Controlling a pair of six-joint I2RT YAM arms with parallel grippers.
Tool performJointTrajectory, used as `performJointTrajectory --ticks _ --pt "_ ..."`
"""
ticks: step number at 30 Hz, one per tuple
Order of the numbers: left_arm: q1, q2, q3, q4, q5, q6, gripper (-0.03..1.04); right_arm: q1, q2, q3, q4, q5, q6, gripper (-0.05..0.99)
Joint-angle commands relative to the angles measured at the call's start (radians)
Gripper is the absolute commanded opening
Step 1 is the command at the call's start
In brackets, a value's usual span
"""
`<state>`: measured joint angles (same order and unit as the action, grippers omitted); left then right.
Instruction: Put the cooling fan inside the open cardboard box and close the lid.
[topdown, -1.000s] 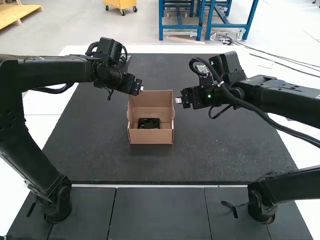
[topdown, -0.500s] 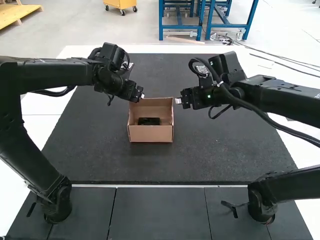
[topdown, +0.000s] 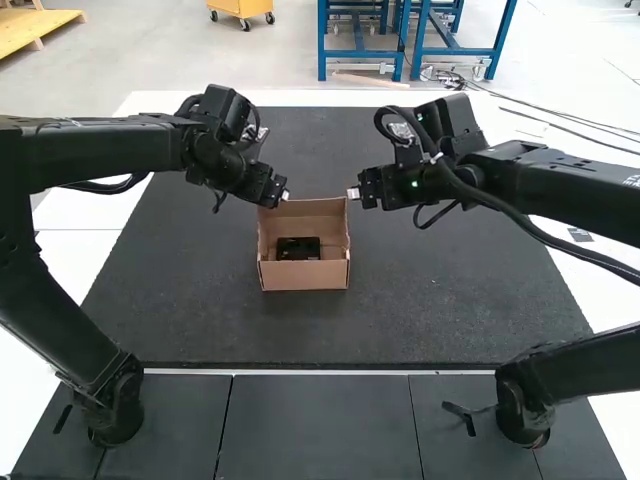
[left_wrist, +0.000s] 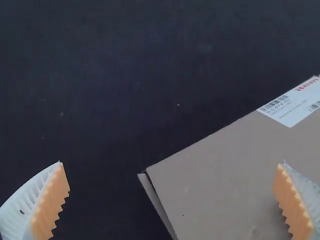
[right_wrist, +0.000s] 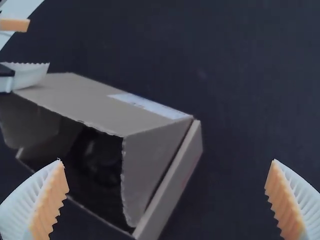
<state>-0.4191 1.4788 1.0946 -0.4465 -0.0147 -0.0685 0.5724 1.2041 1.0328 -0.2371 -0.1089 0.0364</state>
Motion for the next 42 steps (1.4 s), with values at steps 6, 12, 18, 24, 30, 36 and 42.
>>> performJointTrajectory --ticks 6,12,18,24,30,36,42 --pt "-0.006 -0.063 0.001 -0.037 0.004 0.003 0.96 -0.006 0.025 0.036 0.009 -0.009 -0.001 0.90" --pt "-0.009 -0.083 -0.009 -0.075 0.002 -0.002 0.96 -0.003 0.041 0.052 0.010 -0.006 -0.001 0.90" --pt "-0.009 -0.098 -0.071 -0.047 0.004 -0.004 0.96 -0.003 0.045 0.050 0.010 -0.008 -0.001 0.90" --pt "-0.007 -0.101 -0.125 0.003 0.018 -0.007 0.96 -0.003 0.045 0.050 0.010 -0.008 -0.001 0.90" --pt "-0.009 -0.098 -0.168 0.051 0.025 -0.007 0.96 -0.003 0.045 0.056 0.012 -0.009 -0.001 0.90" --pt "-0.007 -0.083 -0.222 0.101 0.025 -0.002 0.96 -0.003 0.045 0.056 0.010 -0.009 0.002 0.90" --pt "-0.007 -0.069 -0.257 0.140 0.025 -0.002 0.96 -0.003 0.043 0.053 0.007 -0.011 0.002 0.90"
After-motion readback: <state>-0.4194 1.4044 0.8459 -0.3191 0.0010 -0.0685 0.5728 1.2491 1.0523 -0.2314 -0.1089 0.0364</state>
